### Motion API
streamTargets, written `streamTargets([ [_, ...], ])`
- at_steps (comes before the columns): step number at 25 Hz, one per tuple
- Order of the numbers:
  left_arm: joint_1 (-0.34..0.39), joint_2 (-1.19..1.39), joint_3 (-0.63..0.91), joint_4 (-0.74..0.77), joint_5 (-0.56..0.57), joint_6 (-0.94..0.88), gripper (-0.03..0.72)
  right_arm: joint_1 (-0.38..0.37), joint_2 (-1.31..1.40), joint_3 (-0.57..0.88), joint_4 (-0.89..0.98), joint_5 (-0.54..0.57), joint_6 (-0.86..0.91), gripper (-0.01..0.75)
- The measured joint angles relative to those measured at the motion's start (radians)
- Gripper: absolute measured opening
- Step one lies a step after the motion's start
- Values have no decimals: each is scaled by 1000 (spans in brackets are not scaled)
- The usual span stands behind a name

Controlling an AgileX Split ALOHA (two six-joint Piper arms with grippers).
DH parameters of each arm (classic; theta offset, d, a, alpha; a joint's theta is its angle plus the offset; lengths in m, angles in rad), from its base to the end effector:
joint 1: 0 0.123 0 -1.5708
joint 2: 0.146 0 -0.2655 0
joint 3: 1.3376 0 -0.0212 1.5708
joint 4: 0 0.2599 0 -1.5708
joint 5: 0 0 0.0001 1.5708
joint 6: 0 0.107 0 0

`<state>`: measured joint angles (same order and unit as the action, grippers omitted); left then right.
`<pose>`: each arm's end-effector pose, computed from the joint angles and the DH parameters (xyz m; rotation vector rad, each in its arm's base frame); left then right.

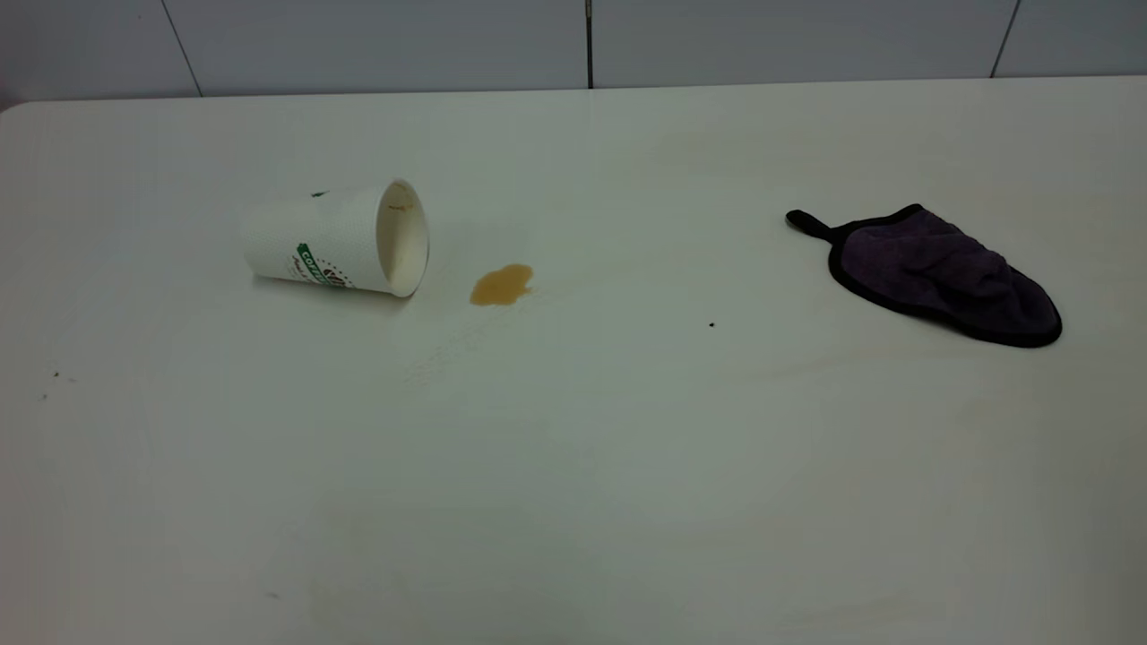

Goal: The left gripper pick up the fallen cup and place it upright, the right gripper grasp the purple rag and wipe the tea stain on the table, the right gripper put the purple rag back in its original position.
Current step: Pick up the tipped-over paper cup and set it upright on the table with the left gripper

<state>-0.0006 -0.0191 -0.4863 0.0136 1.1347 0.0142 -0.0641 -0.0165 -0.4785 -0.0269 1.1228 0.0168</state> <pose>0.0320 0.0013 0.2641 0.0143 2.1129 0.0246 0.0336 -0.0048 0.2628 0.0876 2.1099 -0.0608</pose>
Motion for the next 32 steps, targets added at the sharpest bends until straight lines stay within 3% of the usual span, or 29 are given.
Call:
streamTargets([
  [8, 0, 0, 0, 0, 0, -2, 537, 0, 0, 0, 0, 0, 0, 237],
  [13, 0, 82, -1, 3, 0, -92, 537, 0, 0, 0, 0, 0, 0, 237],
  [19, 0, 417, -71, 74, -116, -106, 537, 0, 0, 0, 0, 0, 0, 237],
  [26, -2, 915, -320, 122, -297, -105, 538, 0, 0, 0, 0, 0, 0, 237],
  [29, -58, 1104, -424, 147, -306, -96, 554, 0, 0, 0, 0, 0, 0, 237],
  [32, -177, 1285, -527, 249, -307, -143, 591, 0, 0, 0, 0, 0, 0, 237],
])
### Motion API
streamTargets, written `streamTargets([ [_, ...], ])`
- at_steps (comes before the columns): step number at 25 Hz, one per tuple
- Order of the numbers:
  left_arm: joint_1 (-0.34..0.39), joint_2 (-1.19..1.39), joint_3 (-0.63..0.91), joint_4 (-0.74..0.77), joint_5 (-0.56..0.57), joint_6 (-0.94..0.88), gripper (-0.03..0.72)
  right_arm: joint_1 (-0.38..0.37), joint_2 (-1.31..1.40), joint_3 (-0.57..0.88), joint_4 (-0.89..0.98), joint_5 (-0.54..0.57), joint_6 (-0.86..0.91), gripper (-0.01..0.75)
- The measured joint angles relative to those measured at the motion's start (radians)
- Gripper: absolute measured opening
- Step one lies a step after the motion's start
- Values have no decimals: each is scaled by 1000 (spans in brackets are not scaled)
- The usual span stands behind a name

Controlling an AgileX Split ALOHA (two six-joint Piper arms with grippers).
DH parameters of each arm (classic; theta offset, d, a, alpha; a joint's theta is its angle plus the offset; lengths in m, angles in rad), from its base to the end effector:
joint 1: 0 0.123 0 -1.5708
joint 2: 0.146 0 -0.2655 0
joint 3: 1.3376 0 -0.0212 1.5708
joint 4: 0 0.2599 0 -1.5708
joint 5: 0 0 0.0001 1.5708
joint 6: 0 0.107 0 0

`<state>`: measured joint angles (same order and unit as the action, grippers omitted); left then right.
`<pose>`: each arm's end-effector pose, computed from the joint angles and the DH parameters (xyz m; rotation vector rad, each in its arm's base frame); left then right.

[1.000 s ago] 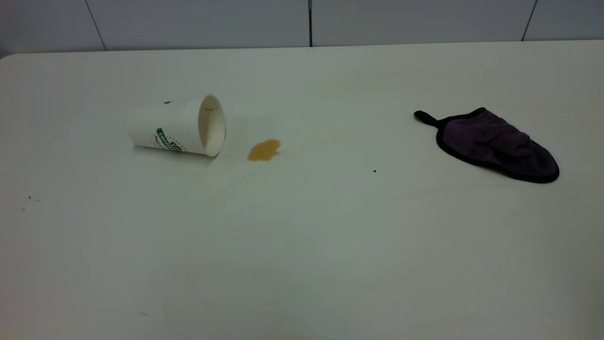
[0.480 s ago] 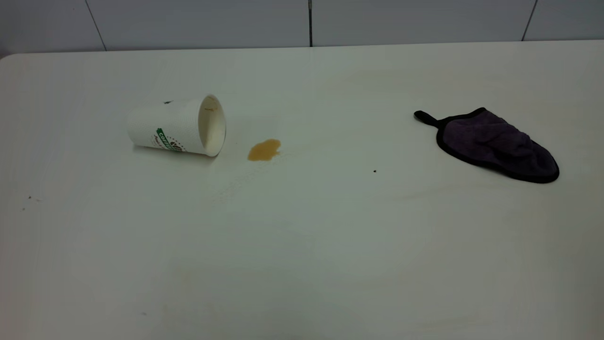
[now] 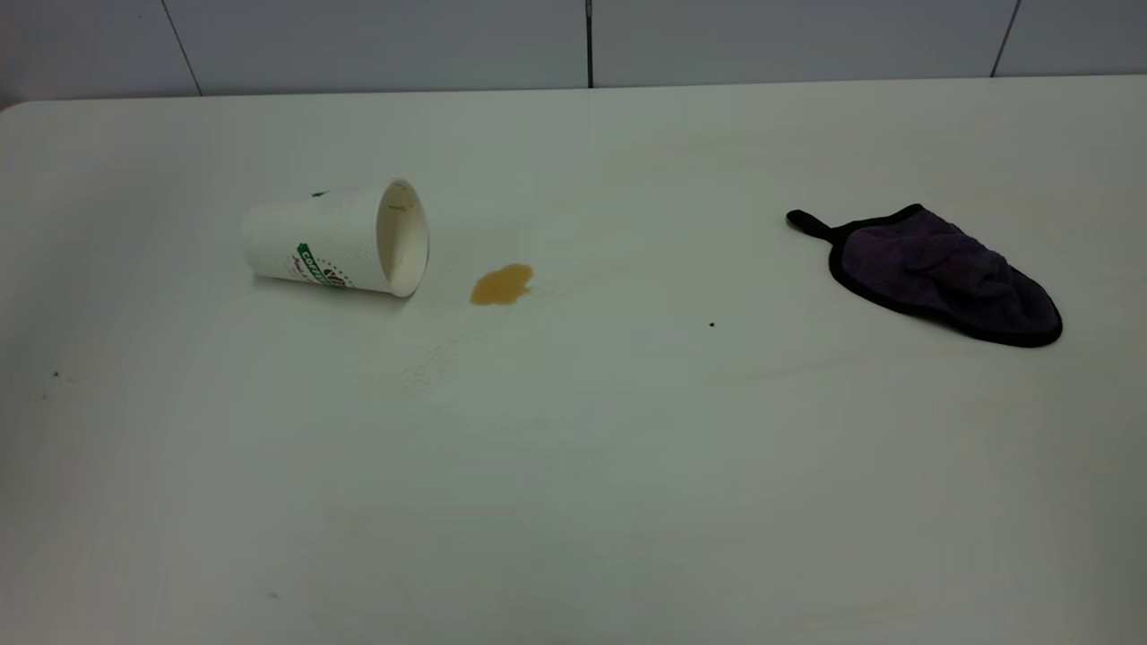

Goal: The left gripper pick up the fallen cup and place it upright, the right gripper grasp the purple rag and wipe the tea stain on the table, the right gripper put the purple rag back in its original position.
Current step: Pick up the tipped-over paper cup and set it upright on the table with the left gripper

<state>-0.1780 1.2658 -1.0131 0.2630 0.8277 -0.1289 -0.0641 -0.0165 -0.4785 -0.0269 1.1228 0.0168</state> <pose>0.2759 -0.0288 0.2762 0.2149 2.5218 0.1948 0.0336 -0.0048 0.2628 0.0876 2.1099 -0.0608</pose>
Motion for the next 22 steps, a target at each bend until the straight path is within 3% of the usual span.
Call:
streamTargets([
  [7, -266, 321, -177, 350, 32, -315, 613, 0, 0, 0, 0, 0, 0, 237],
  [11, -378, 510, -270, 504, 34, -438, 613, 0, 0, 0, 0, 0, 0, 237],
  [15, -438, 714, -402, 559, 36, -471, 609, 0, 0, 0, 0, 0, 0, 237],
  [22, -459, 1020, -639, 566, 91, -479, 599, 0, 0, 0, 0, 0, 0, 237],
])
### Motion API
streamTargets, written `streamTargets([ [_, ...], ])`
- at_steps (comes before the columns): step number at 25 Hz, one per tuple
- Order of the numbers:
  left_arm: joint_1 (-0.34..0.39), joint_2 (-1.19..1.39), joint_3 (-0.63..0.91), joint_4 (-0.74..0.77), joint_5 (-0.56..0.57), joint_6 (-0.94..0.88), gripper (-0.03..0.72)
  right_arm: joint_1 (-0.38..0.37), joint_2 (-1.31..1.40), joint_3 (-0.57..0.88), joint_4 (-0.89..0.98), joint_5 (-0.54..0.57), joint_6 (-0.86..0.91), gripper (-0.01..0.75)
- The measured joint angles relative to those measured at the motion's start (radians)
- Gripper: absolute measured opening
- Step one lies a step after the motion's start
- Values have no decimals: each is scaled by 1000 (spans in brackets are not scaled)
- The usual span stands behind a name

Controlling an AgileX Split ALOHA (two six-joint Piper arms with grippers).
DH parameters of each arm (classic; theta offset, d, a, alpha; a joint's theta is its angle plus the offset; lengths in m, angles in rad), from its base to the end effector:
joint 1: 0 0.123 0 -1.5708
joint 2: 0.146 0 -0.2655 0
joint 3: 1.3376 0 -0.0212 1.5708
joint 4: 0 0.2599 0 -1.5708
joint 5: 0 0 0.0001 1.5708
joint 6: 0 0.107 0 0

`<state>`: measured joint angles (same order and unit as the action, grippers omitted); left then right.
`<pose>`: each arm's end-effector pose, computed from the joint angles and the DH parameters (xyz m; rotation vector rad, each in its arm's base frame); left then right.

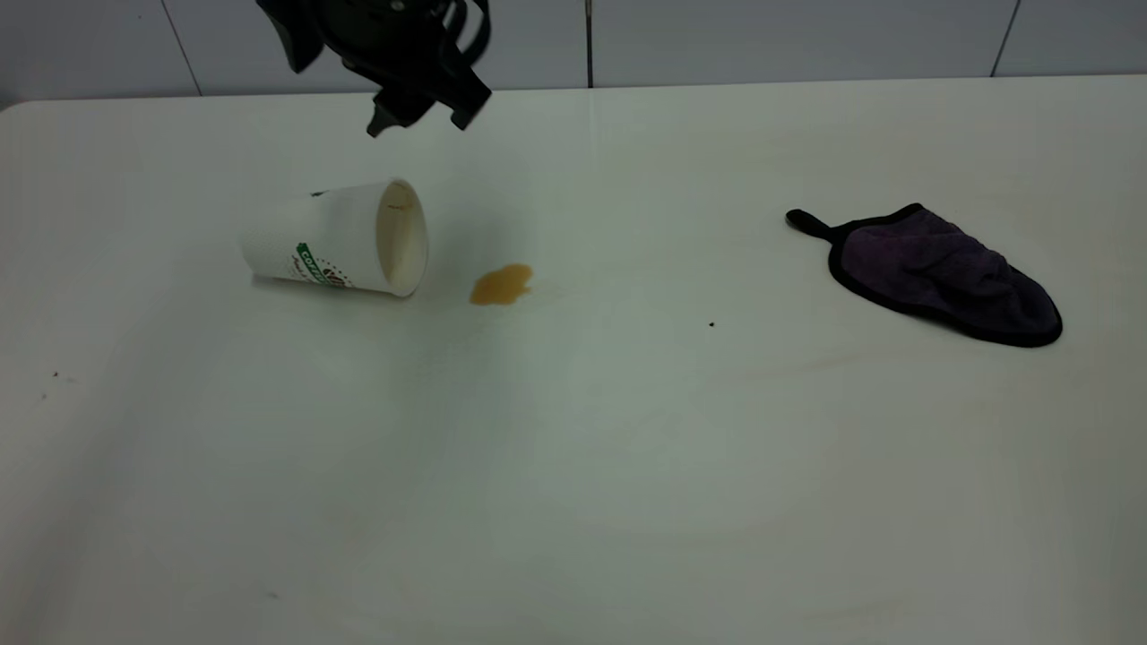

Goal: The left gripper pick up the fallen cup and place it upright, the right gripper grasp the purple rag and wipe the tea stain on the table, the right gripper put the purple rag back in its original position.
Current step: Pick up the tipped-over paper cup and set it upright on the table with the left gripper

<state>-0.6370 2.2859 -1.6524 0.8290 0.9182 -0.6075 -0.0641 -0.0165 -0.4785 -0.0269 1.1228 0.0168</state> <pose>0.4072 -0.2232 0.0963 0.6610 2.5008 0.6642 0.0336 -0.0048 0.2628 0.0876 2.1099 -0.0608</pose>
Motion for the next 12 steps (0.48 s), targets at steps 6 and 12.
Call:
streamTargets([
  [6, 0, 164, -133, -1, 8, -40, 591, 0, 0, 0, 0, 1, 0, 237],
  [12, 7, 243, -167, 4, 7, -43, 591, 0, 0, 0, 0, 1, 0, 237],
])
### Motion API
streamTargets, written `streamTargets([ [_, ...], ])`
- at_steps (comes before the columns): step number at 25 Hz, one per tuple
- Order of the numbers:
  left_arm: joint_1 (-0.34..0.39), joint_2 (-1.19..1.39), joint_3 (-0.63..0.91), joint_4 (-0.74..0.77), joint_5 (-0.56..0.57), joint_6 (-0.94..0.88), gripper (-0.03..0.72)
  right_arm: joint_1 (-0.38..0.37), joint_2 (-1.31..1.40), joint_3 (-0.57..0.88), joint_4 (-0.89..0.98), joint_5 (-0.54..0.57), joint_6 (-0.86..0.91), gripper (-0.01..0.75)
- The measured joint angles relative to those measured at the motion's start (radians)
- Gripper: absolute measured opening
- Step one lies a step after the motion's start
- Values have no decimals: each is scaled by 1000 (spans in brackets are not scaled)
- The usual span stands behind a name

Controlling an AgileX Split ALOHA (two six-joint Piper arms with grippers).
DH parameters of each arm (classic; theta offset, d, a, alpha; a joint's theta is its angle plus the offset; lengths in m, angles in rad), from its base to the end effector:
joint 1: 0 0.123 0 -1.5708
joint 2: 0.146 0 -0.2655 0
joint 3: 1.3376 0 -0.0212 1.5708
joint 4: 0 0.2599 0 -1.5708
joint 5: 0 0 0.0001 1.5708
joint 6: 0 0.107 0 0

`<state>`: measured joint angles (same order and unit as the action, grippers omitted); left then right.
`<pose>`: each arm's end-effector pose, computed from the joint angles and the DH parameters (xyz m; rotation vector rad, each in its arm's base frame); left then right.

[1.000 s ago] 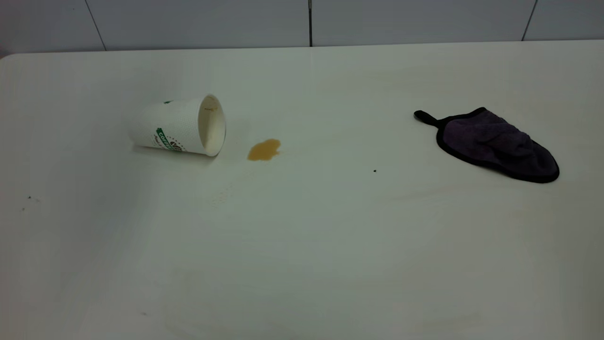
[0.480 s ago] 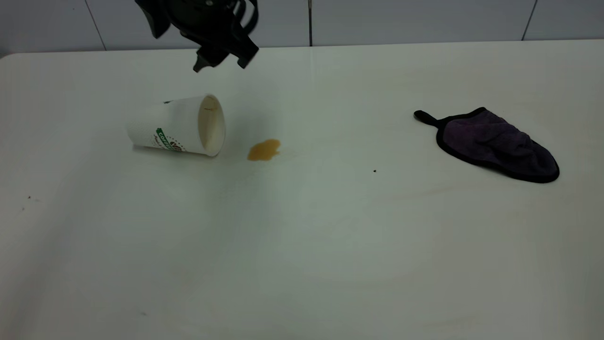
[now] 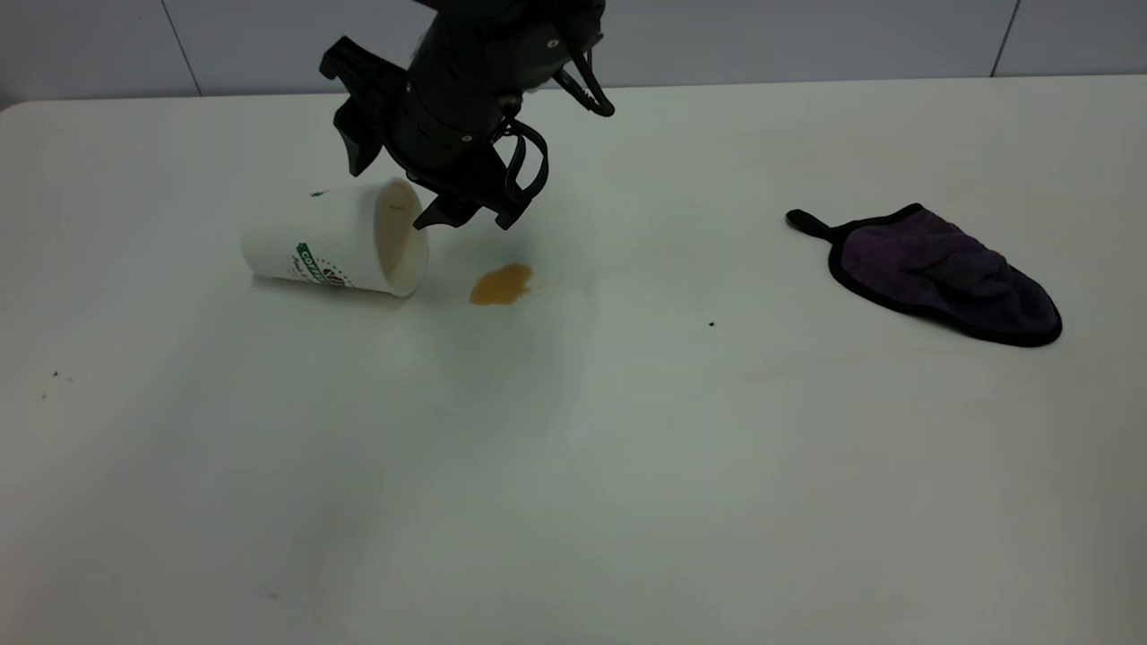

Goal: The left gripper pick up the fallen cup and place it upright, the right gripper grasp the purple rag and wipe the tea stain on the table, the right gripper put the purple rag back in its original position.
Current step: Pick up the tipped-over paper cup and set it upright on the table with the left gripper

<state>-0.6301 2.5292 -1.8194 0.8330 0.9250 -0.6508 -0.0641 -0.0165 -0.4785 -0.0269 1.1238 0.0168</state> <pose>0.4246 -0.2313 0.0238 0.6425 2.5586 0.7115 0.0335 -0.0048 0.2627 0.0876 2.1109 -0.0608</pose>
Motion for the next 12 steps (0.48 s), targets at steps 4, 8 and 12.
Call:
streamTargets([
  [4, 33, 25, -2, 3, -1, -26, 591, 0, 0, 0, 0, 0, 0, 237],
  [8, 65, 45, -2, 12, -15, -35, 580, 0, 0, 0, 0, 0, 0, 237],
  [12, 77, 63, -2, 37, -28, -36, 452, 0, 0, 0, 0, 0, 0, 237],
])
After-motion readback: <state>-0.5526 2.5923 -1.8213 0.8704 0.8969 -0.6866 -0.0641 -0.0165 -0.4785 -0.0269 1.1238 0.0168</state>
